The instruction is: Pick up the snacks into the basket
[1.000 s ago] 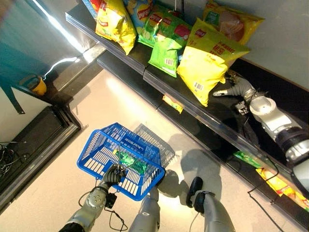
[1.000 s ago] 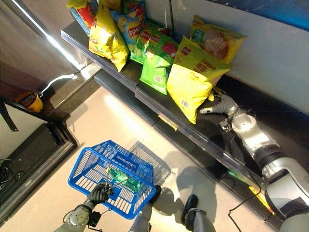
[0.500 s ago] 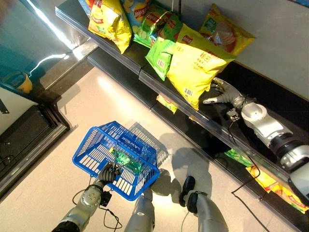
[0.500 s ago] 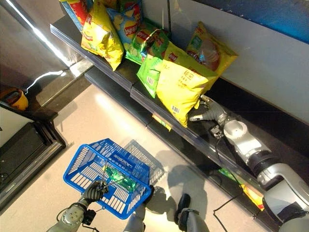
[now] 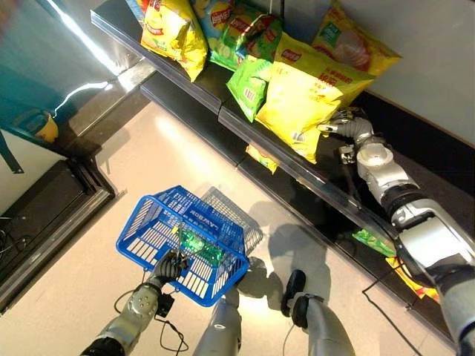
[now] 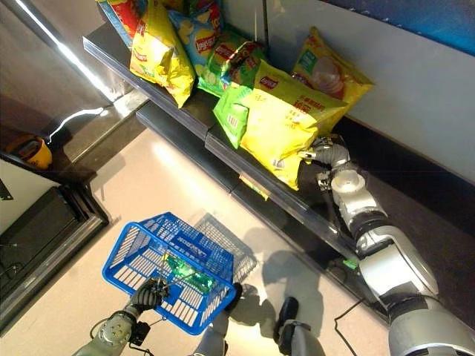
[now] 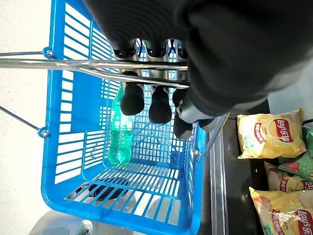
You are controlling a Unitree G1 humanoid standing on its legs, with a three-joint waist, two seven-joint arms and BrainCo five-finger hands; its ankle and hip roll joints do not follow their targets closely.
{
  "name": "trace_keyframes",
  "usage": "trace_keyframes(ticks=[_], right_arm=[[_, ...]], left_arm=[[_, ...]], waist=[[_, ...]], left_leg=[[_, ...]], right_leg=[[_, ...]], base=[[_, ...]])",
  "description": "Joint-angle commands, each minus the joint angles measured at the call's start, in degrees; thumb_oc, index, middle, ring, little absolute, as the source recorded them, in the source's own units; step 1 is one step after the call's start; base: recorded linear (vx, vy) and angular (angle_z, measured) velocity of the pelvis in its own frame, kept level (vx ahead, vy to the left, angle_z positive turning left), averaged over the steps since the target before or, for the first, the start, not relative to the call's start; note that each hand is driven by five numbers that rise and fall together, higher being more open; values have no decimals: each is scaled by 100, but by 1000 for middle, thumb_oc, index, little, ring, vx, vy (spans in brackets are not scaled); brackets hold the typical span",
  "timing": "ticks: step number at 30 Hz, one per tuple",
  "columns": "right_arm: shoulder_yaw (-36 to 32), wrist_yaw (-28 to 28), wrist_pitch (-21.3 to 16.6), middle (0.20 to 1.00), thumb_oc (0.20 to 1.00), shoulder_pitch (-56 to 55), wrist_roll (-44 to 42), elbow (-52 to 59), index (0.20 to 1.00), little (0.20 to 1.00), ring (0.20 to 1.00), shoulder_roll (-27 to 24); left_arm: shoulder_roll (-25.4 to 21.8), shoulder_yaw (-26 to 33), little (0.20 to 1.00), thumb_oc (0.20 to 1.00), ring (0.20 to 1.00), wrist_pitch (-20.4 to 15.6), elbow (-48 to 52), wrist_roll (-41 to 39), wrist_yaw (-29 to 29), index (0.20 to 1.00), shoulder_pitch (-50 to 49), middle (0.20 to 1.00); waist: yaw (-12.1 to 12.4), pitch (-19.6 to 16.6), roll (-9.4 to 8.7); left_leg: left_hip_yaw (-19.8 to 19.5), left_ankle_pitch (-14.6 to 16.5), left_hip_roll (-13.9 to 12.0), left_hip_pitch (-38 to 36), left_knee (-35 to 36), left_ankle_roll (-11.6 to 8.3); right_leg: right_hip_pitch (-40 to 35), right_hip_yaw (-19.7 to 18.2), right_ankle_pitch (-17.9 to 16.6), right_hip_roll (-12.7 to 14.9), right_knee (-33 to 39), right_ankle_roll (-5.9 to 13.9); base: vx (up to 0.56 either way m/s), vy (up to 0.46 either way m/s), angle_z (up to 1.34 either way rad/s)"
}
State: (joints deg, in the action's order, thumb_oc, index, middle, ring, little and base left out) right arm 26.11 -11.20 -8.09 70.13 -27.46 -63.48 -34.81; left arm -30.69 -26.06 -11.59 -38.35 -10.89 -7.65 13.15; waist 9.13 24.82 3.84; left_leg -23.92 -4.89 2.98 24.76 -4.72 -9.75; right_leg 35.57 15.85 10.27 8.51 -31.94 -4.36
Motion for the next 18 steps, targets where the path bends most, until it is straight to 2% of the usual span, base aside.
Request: trace_keyframes(ticks=[1, 5, 6, 7, 9, 10, 11, 12, 13, 18], right_arm=[[54, -102, -125, 1000, 1000, 580, -49, -52, 1000, 1000, 1000, -264], [66, -107, -109, 1000, 1000, 695, -140, -136, 1000, 1000, 1000, -253], [68, -104, -117, 1000, 1000, 695, -183, -141, 1000, 1000, 1000, -220], [60, -107, -120, 1000, 1000, 697, -185, -144, 1000, 1000, 1000, -223], [121, -87, -108, 1000, 1000, 761, -176, -134, 1000, 1000, 1000, -182], [143, -62, -107, 583, 583, 782, -222, -114, 583, 583, 583, -115], [152, -53, -105, 583, 583, 790, -242, -118, 583, 583, 583, -66], [154, -53, -105, 482, 482, 791, -242, -119, 482, 482, 482, -65], [153, -36, -111, 200, 200, 796, -284, -103, 200, 200, 200, -19], [75, 16, -174, 200, 200, 788, -597, -19, 200, 200, 200, 128]], left_arm=[[-141, -232, 200, 200, 200, -183, 244, -37, -83, 200, -17, 200], [-109, -324, 200, 200, 200, -187, 240, -23, -80, 200, 45, 200], [-89, -342, 200, 200, 200, -183, 232, -34, -83, 200, 61, 200], [-96, -345, 200, 200, 200, -187, 236, -32, -83, 200, 65, 200], [-99, -367, 200, 200, 200, -184, 234, -34, -94, 200, 112, 200], [-93, -379, 200, 200, 200, -192, 221, -36, -98, 200, 136, 200], [-74, -388, 200, 200, 200, -191, 190, -45, -99, 200, 149, 200], [-73, -388, 200, 200, 200, -193, 188, -45, -99, 200, 150, 200], [-60, -399, 200, 200, 200, -192, 187, -67, -100, 200, 165, 200], [-21, -404, 200, 200, 200, -194, 169, -99, -102, 200, 152, 200]], waist=[[119, 29, 76], [141, 11, 119], [125, -28, 93], [146, 8, 129], [149, 0, 147], [156, -9, 144], [164, -14, 145], [163, -14, 145], [168, -22, 148], [170, -42, 150]], left_leg=[[75, -222, 47, -295, 476, 188], [89, -250, 66, -307, 531, 191], [135, -135, 58, -387, 587, 209], [86, -253, 77, -312, 543, 193], [83, -259, 81, -311, 556, 197], [83, -251, 87, -309, 552, 199], [89, -246, 86, -308, 550, 204], [90, -245, 87, -307, 549, 205], [96, -242, 93, -308, 550, 208], [101, -225, 95, -333, 549, 223]], right_leg=[[-473, -538, -35, 160, 373, 1046], [-494, -533, -36, 185, 413, 1050], [-552, -545, 151, 184, 398, 1055], [-502, -525, -43, 189, 429, 1052], [-502, -540, -68, 183, 450, 1060], [-508, -546, -67, 186, 457, 1062], [-510, -545, -66, 192, 455, 1064], [-509, -546, -66, 192, 455, 1064], [-515, -546, -70, 196, 461, 1069], [-511, -575, -64, 197, 451, 1066]], base=[[26, 40, 1], [40, 5, 1], [0, 0, 0], [19, 25, 4], [-29, 52, 4], [0, 0, 0], [0, 0, 0], [0, 0, 0], [0, 0, 0], [0, 0, 0]])
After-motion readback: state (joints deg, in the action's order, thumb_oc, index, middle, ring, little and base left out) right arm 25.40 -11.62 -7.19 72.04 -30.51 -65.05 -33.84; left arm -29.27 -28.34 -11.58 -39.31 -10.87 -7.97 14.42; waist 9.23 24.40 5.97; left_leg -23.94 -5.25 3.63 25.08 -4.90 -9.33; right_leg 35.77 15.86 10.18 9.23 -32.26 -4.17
